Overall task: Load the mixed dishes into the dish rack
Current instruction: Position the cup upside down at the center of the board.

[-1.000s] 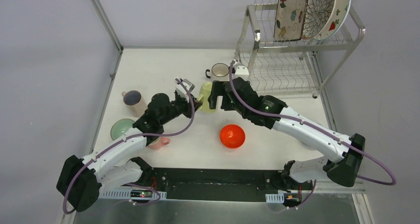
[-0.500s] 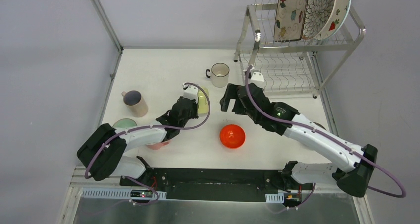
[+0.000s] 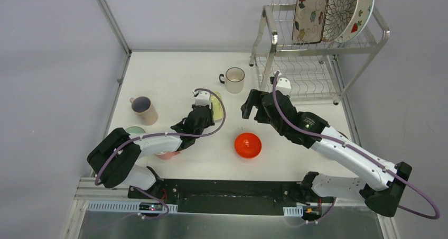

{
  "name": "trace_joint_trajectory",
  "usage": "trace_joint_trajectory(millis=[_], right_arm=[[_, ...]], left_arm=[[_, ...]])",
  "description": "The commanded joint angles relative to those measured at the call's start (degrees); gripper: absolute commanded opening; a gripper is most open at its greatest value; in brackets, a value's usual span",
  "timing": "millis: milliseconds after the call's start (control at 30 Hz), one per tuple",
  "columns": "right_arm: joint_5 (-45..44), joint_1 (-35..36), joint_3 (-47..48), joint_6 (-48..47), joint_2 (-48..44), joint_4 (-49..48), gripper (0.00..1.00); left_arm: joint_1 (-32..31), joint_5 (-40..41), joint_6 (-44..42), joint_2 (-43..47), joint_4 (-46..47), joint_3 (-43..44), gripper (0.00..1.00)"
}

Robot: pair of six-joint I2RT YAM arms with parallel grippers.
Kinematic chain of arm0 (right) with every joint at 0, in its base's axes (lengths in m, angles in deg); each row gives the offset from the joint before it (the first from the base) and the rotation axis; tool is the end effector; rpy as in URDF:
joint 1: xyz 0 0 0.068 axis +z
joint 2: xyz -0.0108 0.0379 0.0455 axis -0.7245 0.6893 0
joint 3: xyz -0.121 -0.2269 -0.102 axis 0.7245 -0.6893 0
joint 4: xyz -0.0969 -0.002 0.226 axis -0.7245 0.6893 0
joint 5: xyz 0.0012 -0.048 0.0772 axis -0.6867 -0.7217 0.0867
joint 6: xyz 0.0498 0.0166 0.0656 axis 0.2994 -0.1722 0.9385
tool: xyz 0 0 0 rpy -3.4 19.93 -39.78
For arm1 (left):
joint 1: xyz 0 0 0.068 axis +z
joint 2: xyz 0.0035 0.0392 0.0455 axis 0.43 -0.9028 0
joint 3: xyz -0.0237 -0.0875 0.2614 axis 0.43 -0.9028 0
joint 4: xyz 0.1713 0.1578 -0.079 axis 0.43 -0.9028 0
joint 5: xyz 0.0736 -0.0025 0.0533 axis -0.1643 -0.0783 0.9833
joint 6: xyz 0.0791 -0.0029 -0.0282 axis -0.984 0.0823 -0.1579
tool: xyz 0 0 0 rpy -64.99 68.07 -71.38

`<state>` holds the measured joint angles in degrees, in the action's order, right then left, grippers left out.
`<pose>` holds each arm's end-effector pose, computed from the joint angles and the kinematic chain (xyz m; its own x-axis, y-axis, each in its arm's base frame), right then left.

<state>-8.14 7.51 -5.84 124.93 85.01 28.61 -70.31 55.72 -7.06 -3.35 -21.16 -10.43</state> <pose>0.1681 0.1728 0.3377 -0.5700 0.1872 -0.8000 -0.1592 0.9301 0.3311 0.2363 -0.1897 0.1901 -0.3891 -0.0103 -0.9211 0.2430 0.9634 -0.1134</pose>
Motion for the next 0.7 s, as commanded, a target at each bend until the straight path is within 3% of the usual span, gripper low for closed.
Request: trace_joint_trajectory(millis=[0, 400, 667], right_arm=[[-0.43, -0.16, 0.01, -0.61, 0.12, 0.38, 0.99], [0.24, -0.24, -0.17, -0.98, 0.61, -0.02, 0.99], [-0.78, -0.17, -0.86, -1.18, 1.10, 0.23, 0.99]], left_arm=[[-0.91, -0.47, 5.09, 0.20, -3.48, 0.83, 0.23], [-1.30, -2.42, 10.20, -1.10, -7.02, 0.55, 0.31], [-1.30, -10.24, 12.67, 0.47, -6.59, 1.37, 0.44]])
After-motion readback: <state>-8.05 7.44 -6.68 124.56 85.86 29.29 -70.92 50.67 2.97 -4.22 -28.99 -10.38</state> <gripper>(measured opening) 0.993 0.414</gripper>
